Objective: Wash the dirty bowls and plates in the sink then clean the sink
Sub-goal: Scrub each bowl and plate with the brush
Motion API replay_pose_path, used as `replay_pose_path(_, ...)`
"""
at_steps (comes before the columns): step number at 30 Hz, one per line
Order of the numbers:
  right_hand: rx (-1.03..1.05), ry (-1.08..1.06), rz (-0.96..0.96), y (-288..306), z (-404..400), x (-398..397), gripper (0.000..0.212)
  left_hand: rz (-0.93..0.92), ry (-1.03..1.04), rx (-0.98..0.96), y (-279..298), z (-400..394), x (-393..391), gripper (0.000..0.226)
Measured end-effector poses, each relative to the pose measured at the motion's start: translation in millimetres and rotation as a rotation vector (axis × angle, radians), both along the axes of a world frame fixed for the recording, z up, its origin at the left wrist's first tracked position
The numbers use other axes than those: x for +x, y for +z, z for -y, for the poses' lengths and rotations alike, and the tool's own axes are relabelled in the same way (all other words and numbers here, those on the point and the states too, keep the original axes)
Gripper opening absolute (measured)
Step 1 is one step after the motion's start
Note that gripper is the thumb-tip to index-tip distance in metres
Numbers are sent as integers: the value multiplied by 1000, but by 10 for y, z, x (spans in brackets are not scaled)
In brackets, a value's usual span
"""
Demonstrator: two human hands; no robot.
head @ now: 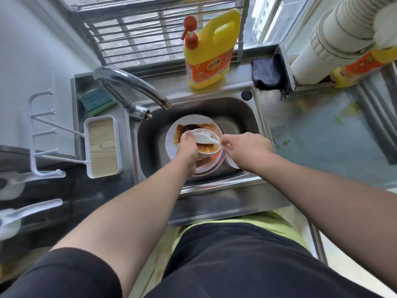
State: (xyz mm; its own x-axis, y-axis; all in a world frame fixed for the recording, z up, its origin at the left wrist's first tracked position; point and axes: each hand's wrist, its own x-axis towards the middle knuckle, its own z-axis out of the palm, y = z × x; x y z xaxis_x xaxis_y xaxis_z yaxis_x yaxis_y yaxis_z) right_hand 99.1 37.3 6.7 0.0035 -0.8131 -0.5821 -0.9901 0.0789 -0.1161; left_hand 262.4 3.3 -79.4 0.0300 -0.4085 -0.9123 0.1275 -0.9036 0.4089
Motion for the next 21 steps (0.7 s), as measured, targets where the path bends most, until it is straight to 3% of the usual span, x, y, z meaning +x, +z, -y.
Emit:
replay_pose_path(2, 32, 28, -69, 28, -92, -78, 17, 41, -69, -40, -22, 61, 51, 37)
replay_pose_path(3, 55, -20, -12, 26, -149, -89, 14, 63, -113, -71, -22, 85, 64, 34)
replay_pose_path(8, 318, -543, 582, 44, -145, 57, 18, 218, -201, -293, -94, -10, 26, 22)
replay_pose_path(10, 306, -445, 498, 76, -82, -9, 16, 271, -242, -377, -125, -61, 54, 22)
replay_pose_path(14, 119, -63, -8, 104, -55, -168, 22, 292, -437, -479, -124, 19, 100, 28)
replay_pose_path(15, 97, -67, -3, 75, -92, -146, 23, 289, -412, -462, -93, 49, 78, 32)
replay_pose_path(19, 174, -280, 372, 43, -309, -11, 20, 394, -334, -421, -68, 122, 53, 31)
replay_pose_path(21, 143, -176, 260, 19, -297, -90, 21, 384, -361, -379, -51, 129, 79, 19)
